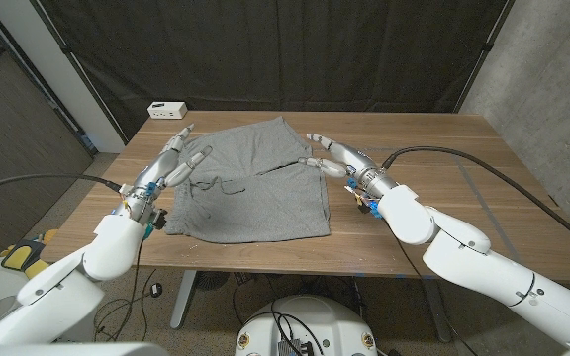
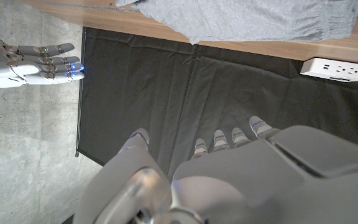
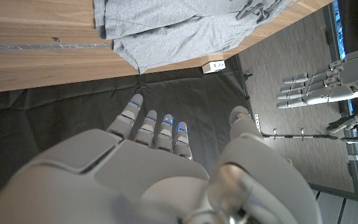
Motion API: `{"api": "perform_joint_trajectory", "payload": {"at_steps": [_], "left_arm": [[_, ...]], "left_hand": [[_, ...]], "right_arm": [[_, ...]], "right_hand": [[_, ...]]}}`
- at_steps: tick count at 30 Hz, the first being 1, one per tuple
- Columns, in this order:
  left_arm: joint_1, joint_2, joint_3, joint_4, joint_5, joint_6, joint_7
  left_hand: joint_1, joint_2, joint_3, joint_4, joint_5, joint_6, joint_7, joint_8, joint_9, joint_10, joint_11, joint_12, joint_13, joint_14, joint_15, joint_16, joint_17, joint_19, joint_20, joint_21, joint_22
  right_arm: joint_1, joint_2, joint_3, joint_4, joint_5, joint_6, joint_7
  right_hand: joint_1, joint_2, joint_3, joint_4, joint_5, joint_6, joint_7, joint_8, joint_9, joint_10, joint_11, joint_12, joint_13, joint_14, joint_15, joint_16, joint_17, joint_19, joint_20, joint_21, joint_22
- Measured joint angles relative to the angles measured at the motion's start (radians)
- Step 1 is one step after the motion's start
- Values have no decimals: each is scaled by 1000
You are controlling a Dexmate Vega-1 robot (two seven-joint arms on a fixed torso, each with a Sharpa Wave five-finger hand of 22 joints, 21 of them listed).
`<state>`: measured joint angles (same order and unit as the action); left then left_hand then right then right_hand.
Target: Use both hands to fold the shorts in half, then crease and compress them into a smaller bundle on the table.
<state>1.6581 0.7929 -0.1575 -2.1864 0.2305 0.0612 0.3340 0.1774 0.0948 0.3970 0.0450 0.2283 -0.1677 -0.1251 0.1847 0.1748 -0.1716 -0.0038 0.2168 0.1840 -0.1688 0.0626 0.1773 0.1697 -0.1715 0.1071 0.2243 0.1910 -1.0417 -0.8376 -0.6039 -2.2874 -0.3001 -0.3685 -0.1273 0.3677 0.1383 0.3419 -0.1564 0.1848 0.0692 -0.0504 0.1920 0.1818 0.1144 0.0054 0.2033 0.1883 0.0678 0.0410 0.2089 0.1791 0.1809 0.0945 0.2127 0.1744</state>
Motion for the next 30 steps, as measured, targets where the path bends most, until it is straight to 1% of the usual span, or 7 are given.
{"api": "perform_joint_trajectory", "payload": {"at_steps": [10,14,18,19,21,24,30], "left_arm": [[51,-38,-41,-30,46,41,-32],[68,-51,-52,-44,65,58,-44],[83,-63,-60,-53,70,62,-47],[86,-65,-61,-55,87,79,-60],[95,-72,-64,-59,94,88,-67],[107,-81,-67,-62,101,96,-73],[128,-92,-73,-66,114,108,-83]], "left_hand": [[5,5,6,-6,-8,0,0,0,0,0,0,0,0,0,0,0,0,0,0,-8,0],[13,3,3,-10,-8,0,0,0,0,0,0,-7,0,0,0,0,0,0,0,-8,0],[13,3,6,-13,-8,0,0,0,0,0,0,-7,0,0,0,0,0,0,0,-8,0],[13,3,6,-13,-8,0,0,0,0,0,0,-7,0,0,0,0,0,0,0,-8,0],[13,3,6,-13,-12,0,0,0,0,0,0,-7,0,0,0,0,0,0,0,-8,2],[18,8,10,-17,-16,0,0,0,0,0,0,-7,0,0,0,0,0,0,0,-8,2],[24,3,8,-23,-16,0,0,0,0,0,0,-14,0,0,0,0,0,0,0,-14,2]], "right_arm": [[2,7,-30,4,-35,-21,22],[-3,7,-40,-1,-49,-31,26],[-5,7,-43,-3,-66,-45,32],[-5,7,-43,-3,-66,-45,32],[-15,9,-61,-11,-76,-52,36],[-19,10,-70,-15,-90,-60,39],[-26,13,-89,-22,-122,-79,47]], "right_hand": [[4,-4,5,5,-4,0,0,0,2,0,0,0,0,4,-4,0,5,2,-2,0,0],[6,-5,5,5,-4,0,0,0,2,0,0,0,0,0,-8,0,5,2,-2,0,0],[11,0,5,5,-4,-9,-2,-4,2,0,0,0,0,0,-8,0,5,2,-2,0,0],[11,0,5,5,-4,-9,-2,-4,2,0,0,0,0,0,-7,0,5,2,-2,0,0],[11,0,5,5,-4,-9,-2,-4,2,0,0,0,0,0,-7,0,5,2,-2,0,0],[11,0,5,5,-4,-9,-1,-4,2,0,0,-4,0,0,-7,0,5,2,-2,0,0],[11,0,5,5,-4,-9,-1,-4,2,0,0,-4,0,0,-7,0,5,2,-1,0,0]]}}
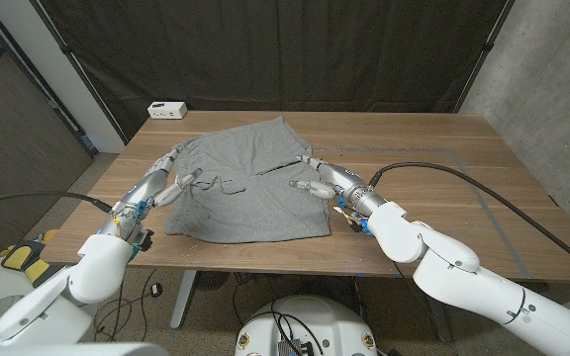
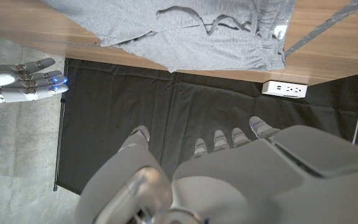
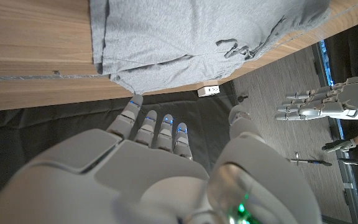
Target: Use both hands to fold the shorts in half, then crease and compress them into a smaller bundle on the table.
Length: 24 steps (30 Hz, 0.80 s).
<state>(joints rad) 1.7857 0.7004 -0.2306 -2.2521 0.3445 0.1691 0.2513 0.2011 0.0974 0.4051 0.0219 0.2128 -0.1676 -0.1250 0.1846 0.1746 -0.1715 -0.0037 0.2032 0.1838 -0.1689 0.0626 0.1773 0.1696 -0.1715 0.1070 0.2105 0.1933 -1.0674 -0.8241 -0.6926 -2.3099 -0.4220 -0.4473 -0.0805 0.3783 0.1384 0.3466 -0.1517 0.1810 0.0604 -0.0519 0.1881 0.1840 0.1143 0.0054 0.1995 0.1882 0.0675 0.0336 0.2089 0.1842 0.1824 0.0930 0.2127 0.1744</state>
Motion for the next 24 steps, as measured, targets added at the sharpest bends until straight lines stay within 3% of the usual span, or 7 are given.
{"api": "perform_joint_trajectory", "payload": {"at_steps": [7,11,24], "left_arm": [[28,-7,-11,-4,24,18,-15],[41,-11,-17,-5,32,21,-19],[67,-8,-22,-6,77,58,-47]], "left_hand": [[10,-3,2,-5,-5,0,0,-4,0,0,0,-1,0,-2,2,0,0,0,0,-2,0],[10,-3,2,-10,-6,0,0,-4,0,0,0,-1,0,-2,2,0,0,0,0,-2,0],[39,-5,8,-40,-13,-2,9,-4,0,-6,-5,-10,5,-3,11,-4,0,0,0,-2,-3]], "right_arm": [[-4,12,-35,-5,-55,-28,11],[-3,19,-53,-5,-95,-43,19],[-8,51,-110,8,-219,-85,34]], "right_hand": [[9,-1,0,0,0,0,0,0,0,0,0,0,0,4,-4,0,-3,4,-4,0,0],[27,5,8,-8,0,0,0,0,0,0,0,0,0,13,-13,0,-3,13,-5,0,0],[103,-19,33,-33,0,25,3,12,0,13,-13,0,0,33,-33,0,-3,60,-2,0,-2]]}}
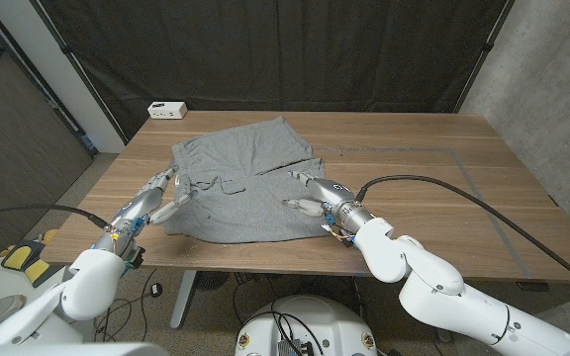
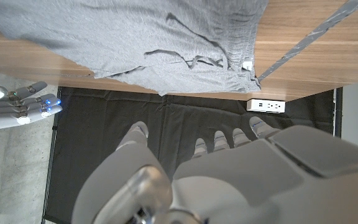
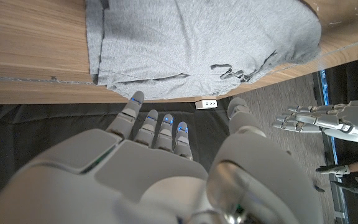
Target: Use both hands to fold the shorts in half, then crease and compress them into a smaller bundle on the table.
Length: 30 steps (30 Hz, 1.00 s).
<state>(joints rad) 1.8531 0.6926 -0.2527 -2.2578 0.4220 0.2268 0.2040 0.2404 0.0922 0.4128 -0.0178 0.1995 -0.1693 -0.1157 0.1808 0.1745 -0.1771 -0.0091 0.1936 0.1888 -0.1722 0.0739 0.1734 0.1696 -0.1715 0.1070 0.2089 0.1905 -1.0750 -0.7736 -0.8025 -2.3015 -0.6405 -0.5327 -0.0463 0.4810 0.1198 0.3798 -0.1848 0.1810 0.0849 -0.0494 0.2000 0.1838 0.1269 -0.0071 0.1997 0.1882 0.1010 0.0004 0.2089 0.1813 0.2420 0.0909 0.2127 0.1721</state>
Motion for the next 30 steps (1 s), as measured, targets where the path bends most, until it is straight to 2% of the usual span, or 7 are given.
{"api": "perform_joint_trajectory", "payload": {"at_steps": [4,10,17,22,23,24,30], "left_arm": [[1,8,5,-2,21,21,-10],[-2,27,21,-8,58,58,-21],[-2,52,38,-20,69,69,-24],[2,69,45,-30,69,69,-24],[4,75,47,-34,168,163,-50],[5,79,48,-36,168,163,-50],[11,106,56,-56,224,215,-76]], "left_hand": [[9,-1,4,-4,0,-5,5,0,0,0,0,0,0,2,2,0,0,0,0,0,0],[42,-3,12,-35,0,-5,24,9,5,0,0,0,0,1,12,1,5,0,15,0,0],[110,-11,27,-90,0,13,58,27,5,4,15,8,0,2,34,8,5,2,42,7,0],[185,-1,50,-129,0,47,57,35,5,5,24,14,0,1,52,8,5,3,54,15,-5],[204,3,54,-140,0,54,53,35,5,4,26,14,0,1,52,8,5,5,56,15,-5],[217,6,59,-146,0,61,49,35,5,4,26,14,0,1,52,8,5,5,56,15,-5],[267,-7,67,-154,0,86,46,43,5,4,26,17,0,-1,72,8,5,12,63,15,-5]], "right_arm": [[-8,14,-16,6,-44,-20,1],[-19,28,-29,15,-94,-40,3],[-25,35,-36,19,-164,-67,12],[-39,53,-59,28,-213,-85,25],[-39,53,-59,28,-225,-89,29],[-41,55,-62,29,-235,-92,33],[-48,67,-75,38,-308,-113,58]], "right_hand": [[30,-12,7,-1,0,17,3,0,0,11,-4,0,0,12,-12,0,-5,18,3,0,0],[67,-25,12,-5,4,42,10,11,0,23,-9,0,0,30,-22,0,-5,32,0,8,0],[117,-58,16,-9,16,63,11,19,0,27,-13,0,0,37,-29,0,-5,44,-2,8,0],[188,-78,30,-9,27,90,8,26,0,27,-20,0,0,44,-36,0,-2,59,-9,8,2],[200,-83,32,-10,32,91,8,27,0,27,-20,0,0,44,-36,0,-2,62,-9,8,3],[217,-83,32,-10,37,94,4,27,0,27,-20,0,0,44,-36,0,-2,62,-9,8,3],[279,-115,39,-8,45,128,-4,34,0,36,-29,0,0,49,-42,-6,-2,68,-14,8,3]]}}
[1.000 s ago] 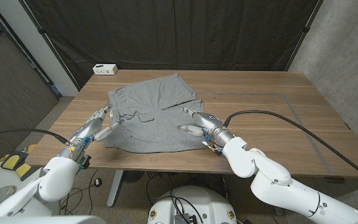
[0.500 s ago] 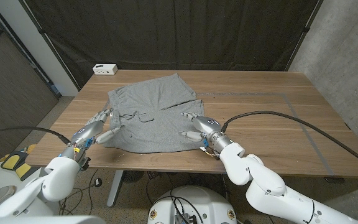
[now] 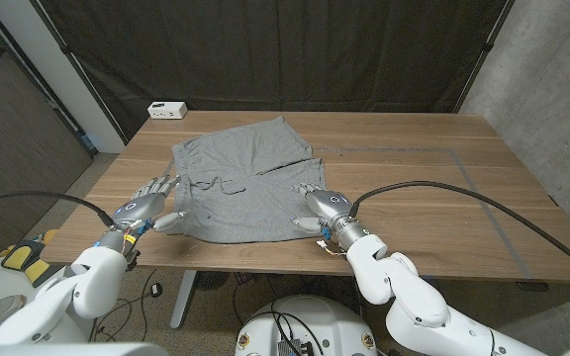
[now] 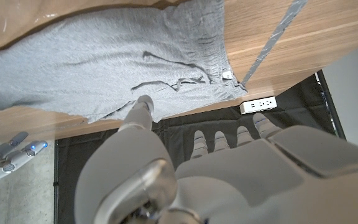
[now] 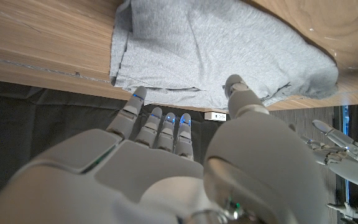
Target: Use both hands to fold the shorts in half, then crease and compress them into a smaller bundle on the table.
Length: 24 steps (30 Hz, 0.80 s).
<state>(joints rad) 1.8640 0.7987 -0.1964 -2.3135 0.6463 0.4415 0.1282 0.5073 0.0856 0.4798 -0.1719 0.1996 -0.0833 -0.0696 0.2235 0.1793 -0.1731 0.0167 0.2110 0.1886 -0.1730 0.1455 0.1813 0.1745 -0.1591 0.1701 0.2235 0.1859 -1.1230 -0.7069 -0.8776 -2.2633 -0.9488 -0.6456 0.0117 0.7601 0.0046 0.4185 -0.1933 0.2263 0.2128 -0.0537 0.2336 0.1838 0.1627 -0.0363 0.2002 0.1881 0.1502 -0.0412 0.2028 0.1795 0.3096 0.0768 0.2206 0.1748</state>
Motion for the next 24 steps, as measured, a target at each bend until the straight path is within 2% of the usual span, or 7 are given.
{"api": "perform_joint_trajectory", "payload": {"at_steps": [4,7,12,14,18,24], "left_arm": [[2,18,9,-12,51,50,-31],[2,35,22,-23,90,87,-54],[-4,64,51,-37,141,135,-83],[-11,79,70,-43,195,188,-113],[-30,112,116,-47,273,258,-160],[-64,147,183,-46,371,334,-210]], "left_hand": [[21,-10,-4,-4,4,0,0,0,0,4,6,0,0,0,7,0,0,-5,16,0,0],[41,-22,-4,-4,9,2,-3,0,0,0,11,0,0,2,16,0,0,-8,18,-6,0],[104,-58,-10,-10,29,45,-45,7,5,0,10,0,0,-3,21,0,0,-4,25,-7,0],[126,-70,-12,-12,32,64,-64,8,5,0,10,0,0,-3,21,0,0,-4,25,-7,0],[161,-88,-16,-7,41,89,-100,17,5,-3,-4,0,0,-3,21,0,0,-7,29,-15,0],[201,-102,-23,-8,48,121,-126,24,5,2,-10,0,0,-3,21,0,0,-2,34,-15,0]], "right_arm": [[-5,11,-9,12,-41,-10,21],[-8,18,-11,17,-71,-18,37],[-11,29,-17,24,-119,-28,64],[-13,38,-19,30,-138,-35,82],[-15,49,-23,37,-179,-47,119],[-20,65,-25,49,-239,-60,176]], "right_hand": [[18,-16,0,0,11,4,-4,1,0,3,-3,0,0,5,5,0,0,4,-4,-8,0],[65,-16,4,4,19,12,-12,1,0,7,-7,0,0,16,2,0,0,13,-13,-8,0],[101,-26,4,4,29,21,-22,1,5,9,-20,0,4,23,2,0,5,16,-34,-8,0],[114,-28,1,7,33,19,-27,-3,5,1,-27,-5,5,22,2,0,7,10,-40,-8,0],[129,-43,-17,25,41,10,-36,-14,5,-35,-33,-12,5,-34,3,-11,14,-10,-59,-21,0],[143,-39,-25,34,50,-4,-50,-25,5,-51,-35,-16,5,-60,5,-12,19,-24,-55,-21,5]]}}
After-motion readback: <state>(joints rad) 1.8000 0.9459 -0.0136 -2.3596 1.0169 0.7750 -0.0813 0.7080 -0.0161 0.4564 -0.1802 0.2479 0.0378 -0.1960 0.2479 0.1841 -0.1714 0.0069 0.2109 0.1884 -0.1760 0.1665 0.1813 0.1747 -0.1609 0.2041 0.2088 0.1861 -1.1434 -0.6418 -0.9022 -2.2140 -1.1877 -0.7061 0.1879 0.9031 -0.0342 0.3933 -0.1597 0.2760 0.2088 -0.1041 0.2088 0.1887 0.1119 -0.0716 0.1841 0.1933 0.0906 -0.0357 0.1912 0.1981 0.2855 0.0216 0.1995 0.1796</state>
